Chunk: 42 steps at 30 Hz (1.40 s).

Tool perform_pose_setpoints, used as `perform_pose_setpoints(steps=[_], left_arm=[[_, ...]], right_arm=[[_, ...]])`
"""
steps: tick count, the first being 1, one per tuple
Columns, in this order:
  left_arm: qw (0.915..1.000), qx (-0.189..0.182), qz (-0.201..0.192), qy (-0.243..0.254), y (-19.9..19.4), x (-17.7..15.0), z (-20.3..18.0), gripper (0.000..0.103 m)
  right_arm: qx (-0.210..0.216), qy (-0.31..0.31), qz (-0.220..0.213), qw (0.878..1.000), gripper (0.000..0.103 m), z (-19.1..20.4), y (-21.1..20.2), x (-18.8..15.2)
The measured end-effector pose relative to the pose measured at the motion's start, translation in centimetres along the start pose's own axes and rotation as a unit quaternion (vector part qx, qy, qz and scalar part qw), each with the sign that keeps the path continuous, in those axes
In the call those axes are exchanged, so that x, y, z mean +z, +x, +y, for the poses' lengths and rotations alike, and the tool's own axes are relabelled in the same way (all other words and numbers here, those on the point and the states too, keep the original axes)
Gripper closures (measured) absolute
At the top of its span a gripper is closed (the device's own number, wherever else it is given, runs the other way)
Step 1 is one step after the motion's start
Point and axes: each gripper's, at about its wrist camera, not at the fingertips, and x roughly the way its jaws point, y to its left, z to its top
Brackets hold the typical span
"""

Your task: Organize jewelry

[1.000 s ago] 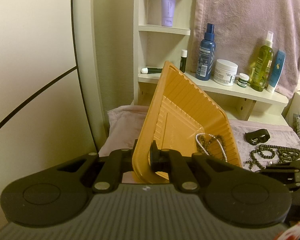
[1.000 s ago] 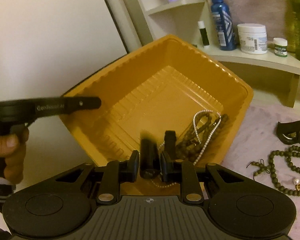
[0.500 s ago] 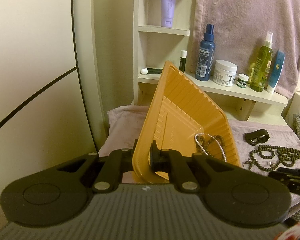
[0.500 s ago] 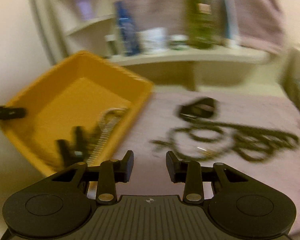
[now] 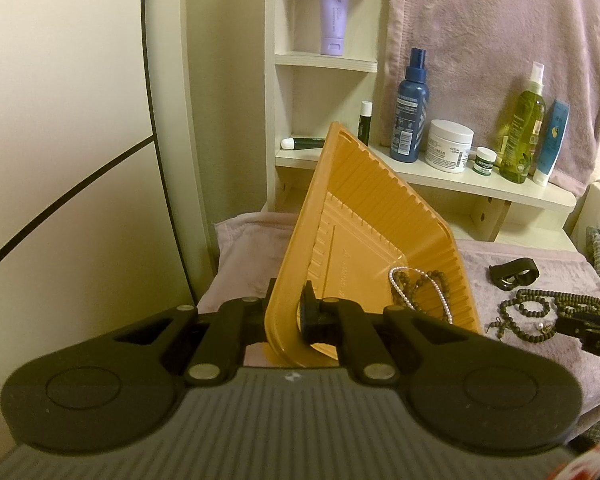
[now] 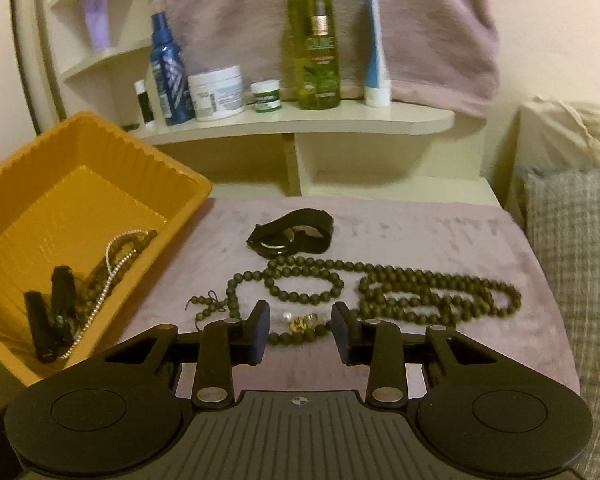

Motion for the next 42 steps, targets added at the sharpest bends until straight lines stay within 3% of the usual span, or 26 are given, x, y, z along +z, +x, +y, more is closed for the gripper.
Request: perform_pose_setpoints(steps=[6, 12, 19, 28, 37, 42], left_arm=[[1.0000, 0.001, 0.002, 0.000, 0.0, 0.1, 0.0, 0.096], [1.0000, 0.001, 0.003, -0.001, 0.0, 0.1, 0.0, 0.096], [1.0000, 0.000, 0.003, -0.003, 0.1, 0.1, 0.1, 0.096], [1.0000, 0.000, 0.003, -0.003, 0.1, 0.0, 0.1, 0.096], [1.0000, 0.000, 0.004, -0.003, 0.2, 0.0, 0.2, 0.096], [1.0000, 0.002, 0.004, -0.003, 0.3, 0.0, 0.2, 0.096]], right_arm=[[0.002, -0.032, 0.013, 0.999, 0.075, 1.1, 2.2, 0.1], [-0.029, -0.074, 0.039, 0.996, 0.075, 1.7, 4.1, -0.4], [-0.030, -0.089, 0.034, 0.995, 0.081, 1.9, 4.1, -0.6], [-0.037, -0.076, 0.004, 0.996, 0.082, 1.9, 2.9, -0.2], [-0.045, -0.092, 0.025, 0.994, 0.084, 1.6, 4.3, -0.2], [-0.027, -0.038, 0.045, 0.998, 0.085, 0.6, 4.1, 0.2]])
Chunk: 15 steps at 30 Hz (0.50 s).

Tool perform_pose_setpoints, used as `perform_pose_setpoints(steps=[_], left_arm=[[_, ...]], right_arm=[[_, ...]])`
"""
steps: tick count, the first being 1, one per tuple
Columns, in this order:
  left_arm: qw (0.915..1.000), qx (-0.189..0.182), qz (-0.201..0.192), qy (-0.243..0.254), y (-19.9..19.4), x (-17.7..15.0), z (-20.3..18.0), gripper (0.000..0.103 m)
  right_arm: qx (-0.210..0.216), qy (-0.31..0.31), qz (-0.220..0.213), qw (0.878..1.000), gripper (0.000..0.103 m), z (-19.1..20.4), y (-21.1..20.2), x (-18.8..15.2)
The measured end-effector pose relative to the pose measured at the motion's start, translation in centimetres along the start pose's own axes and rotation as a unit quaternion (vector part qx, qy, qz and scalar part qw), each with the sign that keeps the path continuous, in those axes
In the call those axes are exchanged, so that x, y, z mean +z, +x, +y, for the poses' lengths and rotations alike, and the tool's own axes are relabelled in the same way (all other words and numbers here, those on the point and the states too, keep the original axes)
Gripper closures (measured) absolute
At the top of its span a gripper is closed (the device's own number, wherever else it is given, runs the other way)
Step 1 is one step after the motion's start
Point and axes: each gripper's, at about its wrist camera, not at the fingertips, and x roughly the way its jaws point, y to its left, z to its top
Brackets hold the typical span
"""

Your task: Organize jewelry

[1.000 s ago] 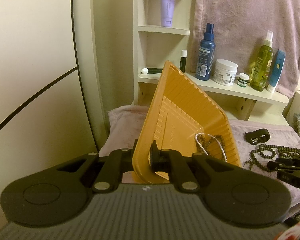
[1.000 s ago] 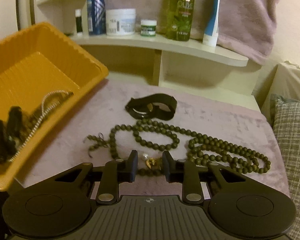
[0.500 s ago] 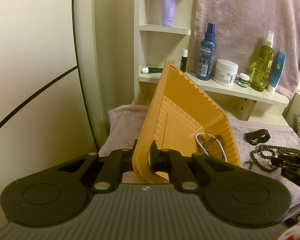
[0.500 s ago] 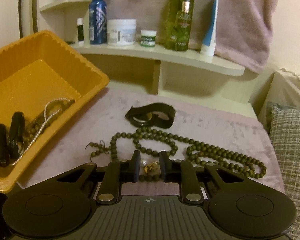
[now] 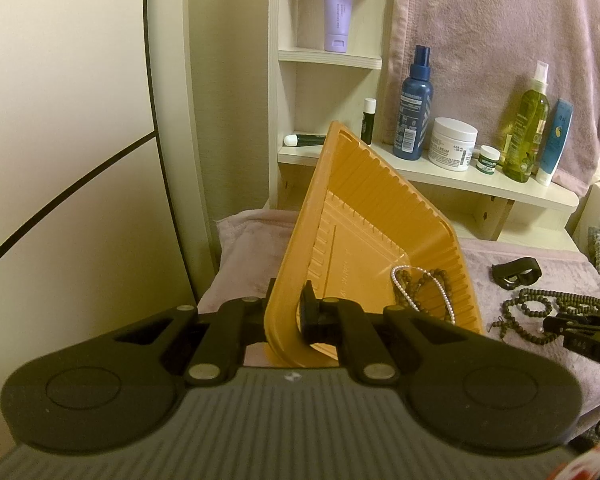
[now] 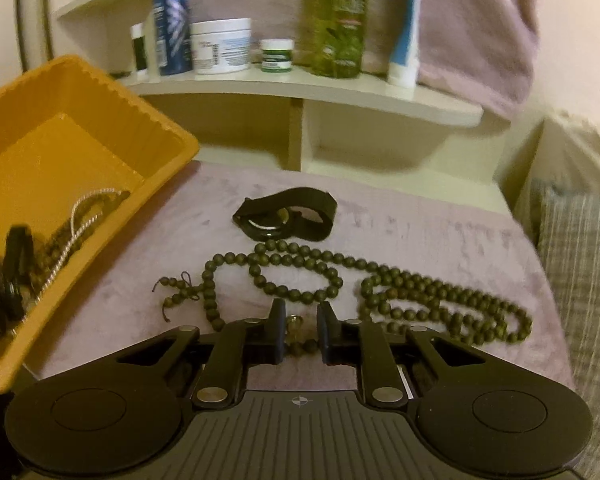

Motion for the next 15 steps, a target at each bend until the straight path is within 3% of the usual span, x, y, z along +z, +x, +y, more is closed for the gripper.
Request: perform_pose_setpoints(steps=[5, 8, 12, 15], left_arm=[[1.0000, 0.000, -0.001, 0.000, 0.0, 0.0, -0.1, 0.096], [1.0000, -0.001, -0.001, 0.000, -0.1, -0.1, 0.0, 0.096], [1.0000, -0.001, -0.001, 0.000, -0.1, 0.0, -0.1, 0.096], [1.0000, -0.001, -0.001, 0.000, -0.1, 0.0, -0.1, 0.096]], right_arm=[[0.028, 0.052, 0.012, 0.998, 0.095, -1.2, 0.4, 0.5], [0.027, 0.056, 0.010, 0.998, 0.096, -1.1, 0.2, 0.6], [-0.008, 0.004, -0.033, 0.999, 0.096, 0.2, -1.6, 0.3], [-0.028, -0.046, -0.066, 0.996, 0.103, 1.2, -3.0, 0.3]])
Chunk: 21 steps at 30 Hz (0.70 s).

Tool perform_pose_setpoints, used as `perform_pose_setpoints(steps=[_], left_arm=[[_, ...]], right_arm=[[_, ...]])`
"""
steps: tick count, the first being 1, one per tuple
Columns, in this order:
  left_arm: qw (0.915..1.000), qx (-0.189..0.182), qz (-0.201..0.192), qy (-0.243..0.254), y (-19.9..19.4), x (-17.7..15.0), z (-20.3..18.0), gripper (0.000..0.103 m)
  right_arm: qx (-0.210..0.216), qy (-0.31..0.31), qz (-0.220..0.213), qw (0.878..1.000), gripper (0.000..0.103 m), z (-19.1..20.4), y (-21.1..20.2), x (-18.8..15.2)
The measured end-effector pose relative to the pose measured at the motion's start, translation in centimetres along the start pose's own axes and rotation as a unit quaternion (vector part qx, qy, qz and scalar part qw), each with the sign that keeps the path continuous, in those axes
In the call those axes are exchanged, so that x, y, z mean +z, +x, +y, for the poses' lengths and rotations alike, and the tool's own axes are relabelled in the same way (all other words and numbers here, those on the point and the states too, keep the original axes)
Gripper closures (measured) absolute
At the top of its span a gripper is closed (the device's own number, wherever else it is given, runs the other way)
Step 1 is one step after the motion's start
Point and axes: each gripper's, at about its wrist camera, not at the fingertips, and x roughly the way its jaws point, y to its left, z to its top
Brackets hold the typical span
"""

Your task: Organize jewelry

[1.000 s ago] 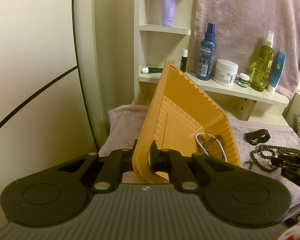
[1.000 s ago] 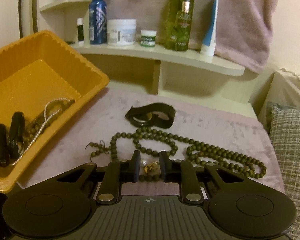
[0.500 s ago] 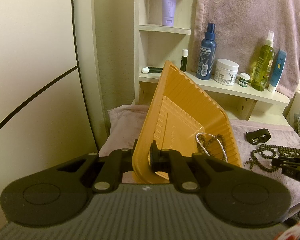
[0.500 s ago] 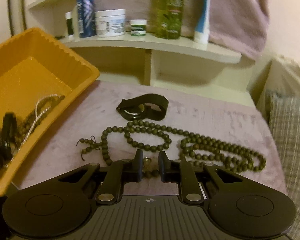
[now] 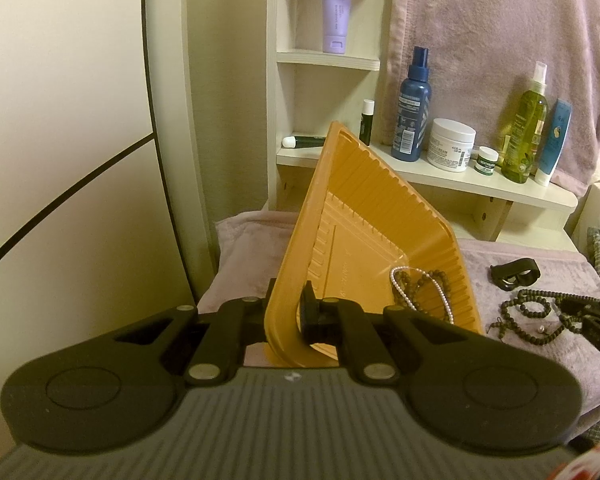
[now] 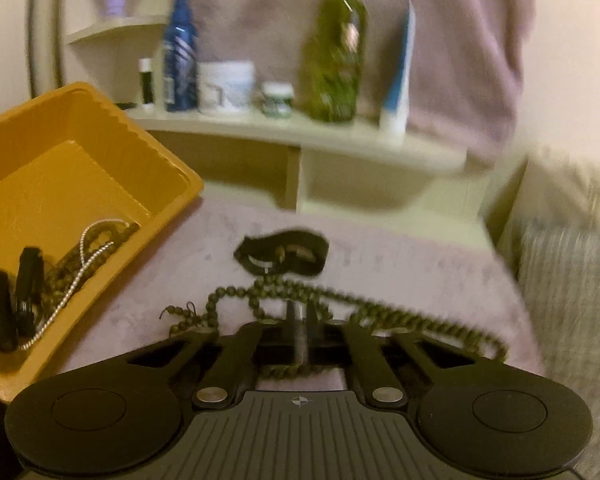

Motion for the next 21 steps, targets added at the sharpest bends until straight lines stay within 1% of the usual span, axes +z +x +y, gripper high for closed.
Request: perform_pose_setpoints(steps=[1, 3, 8, 13, 18, 21], left_arm=[[1.0000, 0.000, 0.000, 0.000, 0.0, 0.0, 0.0, 0.096], [1.0000, 0.000, 0.000, -0.001, 0.0, 0.0, 0.0, 0.096], [1.0000, 0.000, 0.000, -0.001, -0.1, 0.0, -0.1, 0.096], [1.0000, 0.000, 0.000, -0.002, -0.1, 0.0, 0.0, 0.096], [1.0000, 0.001, 0.001, -0.002, -0.2, 0.1, -0.2, 0.096], [1.0000, 0.001, 0.001, -0.002, -0.2, 0.1, -0.2, 0.096]], right_arm=[[-0.004, -0.015, -0.009, 1.000, 0.103, 0.3, -0.4, 0.1], [-0.003, -0.021, -0.011, 1.000, 0.103, 0.4, -0.7, 0.3], [-0.001, 0.018, 0.005, 1.000, 0.103, -1.0, 0.2, 0.2], [0.018, 0.060, 0.036, 0.997, 0.101, -2.3, 0.9, -0.8], [0.025, 0.064, 0.039, 0.997, 0.098, -2.2, 0.6, -1.4], [0.023, 0.051, 0.038, 0.998, 0.095, -1.7, 0.5, -1.8]])
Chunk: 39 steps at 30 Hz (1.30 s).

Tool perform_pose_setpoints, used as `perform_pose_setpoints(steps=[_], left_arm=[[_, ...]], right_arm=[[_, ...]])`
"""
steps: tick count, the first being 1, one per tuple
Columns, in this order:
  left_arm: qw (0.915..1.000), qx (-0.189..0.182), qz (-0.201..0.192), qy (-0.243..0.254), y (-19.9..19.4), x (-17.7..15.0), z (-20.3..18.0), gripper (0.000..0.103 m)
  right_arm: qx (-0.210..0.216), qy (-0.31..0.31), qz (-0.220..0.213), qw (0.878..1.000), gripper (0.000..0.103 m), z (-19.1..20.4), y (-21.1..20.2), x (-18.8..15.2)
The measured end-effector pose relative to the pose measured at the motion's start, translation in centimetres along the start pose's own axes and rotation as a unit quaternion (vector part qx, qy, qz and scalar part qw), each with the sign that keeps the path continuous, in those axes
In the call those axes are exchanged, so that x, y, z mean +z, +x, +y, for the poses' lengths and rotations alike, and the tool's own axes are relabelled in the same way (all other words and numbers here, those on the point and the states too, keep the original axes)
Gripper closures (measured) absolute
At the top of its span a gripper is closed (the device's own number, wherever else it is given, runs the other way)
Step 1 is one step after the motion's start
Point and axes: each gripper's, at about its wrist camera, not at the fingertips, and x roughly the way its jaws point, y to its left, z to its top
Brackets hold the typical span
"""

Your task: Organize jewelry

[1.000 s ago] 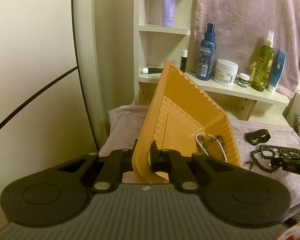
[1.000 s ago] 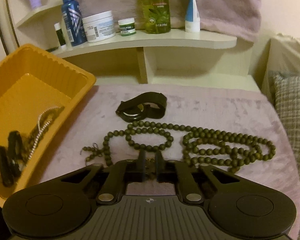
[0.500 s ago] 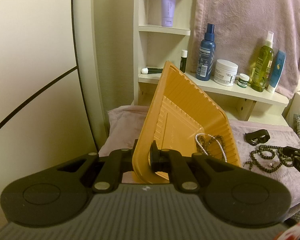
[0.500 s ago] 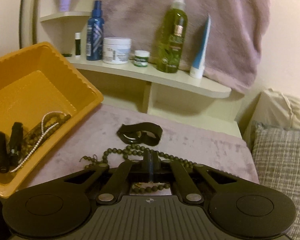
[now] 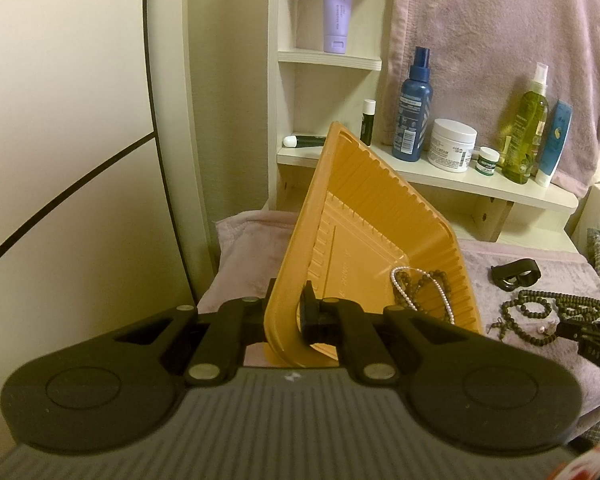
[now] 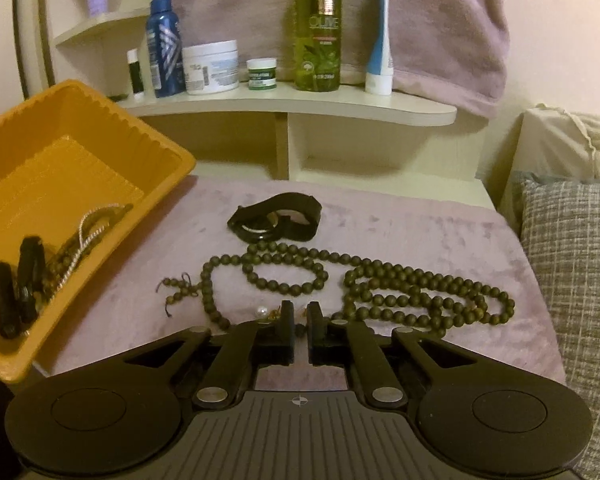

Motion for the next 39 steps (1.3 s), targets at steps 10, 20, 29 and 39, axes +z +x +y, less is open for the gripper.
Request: perform_pose_setpoints(steps=[10, 20, 29, 39], left_arm=[[1.0000, 0.002, 0.002, -0.002, 0.3, 0.0, 0.1, 0.096], [1.0000, 0.002, 0.003, -0.003, 0.3, 0.1, 0.1, 0.096], [1.0000, 0.003, 0.002, -0.004, 0.4, 0.0, 0.1, 0.096], [1.0000, 0.001, 0.002, -0.006, 0.3, -0.1, 0.1, 0.096]], right_arm=[[-0.010, -0.037, 0.007, 0.999, 0.087, 0.3, 1.8, 0.6], [-0.023, -0.074, 0.016, 0.997, 0.095, 0.9, 2.3, 0.5], [-0.007, -0.108, -0.056, 0.993, 0.095, 3.7, -1.2, 2.3], [0.174, -0.110, -0.079, 0.975, 0.095, 10.3, -4.4, 4.8]])
